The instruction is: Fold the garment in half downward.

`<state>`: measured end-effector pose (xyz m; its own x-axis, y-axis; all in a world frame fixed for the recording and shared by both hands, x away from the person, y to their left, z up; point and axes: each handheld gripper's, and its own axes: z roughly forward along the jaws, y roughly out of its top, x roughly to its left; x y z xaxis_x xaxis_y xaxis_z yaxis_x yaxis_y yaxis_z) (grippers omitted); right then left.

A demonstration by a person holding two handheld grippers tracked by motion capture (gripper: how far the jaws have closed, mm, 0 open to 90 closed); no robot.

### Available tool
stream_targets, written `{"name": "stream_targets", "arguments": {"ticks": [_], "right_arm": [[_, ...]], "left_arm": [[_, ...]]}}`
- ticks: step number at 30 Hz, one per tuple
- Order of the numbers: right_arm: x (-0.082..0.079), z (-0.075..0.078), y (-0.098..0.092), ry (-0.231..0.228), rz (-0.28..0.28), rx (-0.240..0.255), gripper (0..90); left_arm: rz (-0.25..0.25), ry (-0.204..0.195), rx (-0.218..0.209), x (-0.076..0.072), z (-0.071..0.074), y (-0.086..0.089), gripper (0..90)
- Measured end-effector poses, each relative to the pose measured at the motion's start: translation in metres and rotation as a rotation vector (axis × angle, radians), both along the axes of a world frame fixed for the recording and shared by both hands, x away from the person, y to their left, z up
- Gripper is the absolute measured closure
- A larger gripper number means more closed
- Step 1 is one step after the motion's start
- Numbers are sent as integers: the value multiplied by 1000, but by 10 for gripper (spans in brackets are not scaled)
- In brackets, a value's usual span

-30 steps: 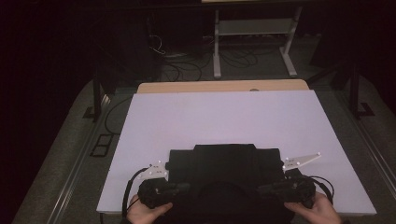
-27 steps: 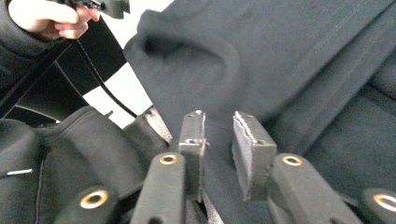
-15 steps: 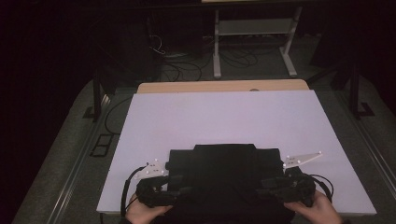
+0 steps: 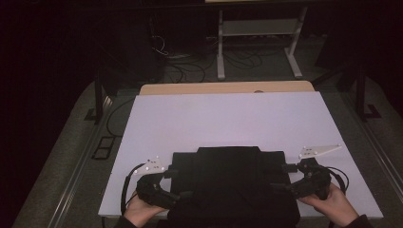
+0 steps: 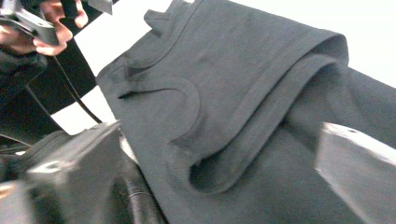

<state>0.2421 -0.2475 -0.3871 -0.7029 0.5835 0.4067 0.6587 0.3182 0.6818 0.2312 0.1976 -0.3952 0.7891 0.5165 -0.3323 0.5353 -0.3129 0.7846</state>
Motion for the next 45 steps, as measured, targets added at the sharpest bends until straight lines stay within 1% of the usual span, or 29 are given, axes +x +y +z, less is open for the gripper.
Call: {"name": "stream_targets", "arguments": {"ticks": [1,3,6,9,13,16,17,18,21,24,27,30,32,35,39,45], "right_arm": [[1,1,-1,-17,6,-2,0],[4,3,-2,-33,-2,-10,0],[9,5,-3,-41,-10,-18,0],[13,8,-2,-50,0,-15,0],[19,9,0,-62,-7,-27,0],[21,9,1,-72,3,-32,0],[22,9,1,-84,4,-36,0],[23,10,1,-84,1,-37,0],[24,12,0,-99,2,-34,0],[27,13,-2,-104,-8,-32,0],[31,14,-4,-110,-19,-37,0],[36,13,-6,-114,-23,-38,0],[38,13,-7,-117,-30,-39,0],[43,12,-9,-123,-37,-34,0],[48,9,-10,-118,-35,-38,0],[57,3,-13,-123,-44,-45,0]], "left_arm": [[-1,-1,-2,2,1,1,0],[4,-7,-7,7,3,5,0],[11,-17,-21,14,8,9,0],[12,-31,-33,20,13,11,0],[5,-57,-22,26,20,12,0],[-4,-68,-6,31,23,12,0],[-3,-71,-4,32,24,12,0],[-4,-76,-5,33,26,12,0],[-5,-83,-3,38,28,12,0],[-11,-85,-2,44,29,10,0],[-16,-96,-6,48,28,8,0],[-29,-106,2,52,26,6,0],[-25,-104,7,55,24,5,0],[-6,-103,8,59,21,6,0],[-5,-77,9,64,17,8,0],[12,-81,11,68,11,11,0]]}}
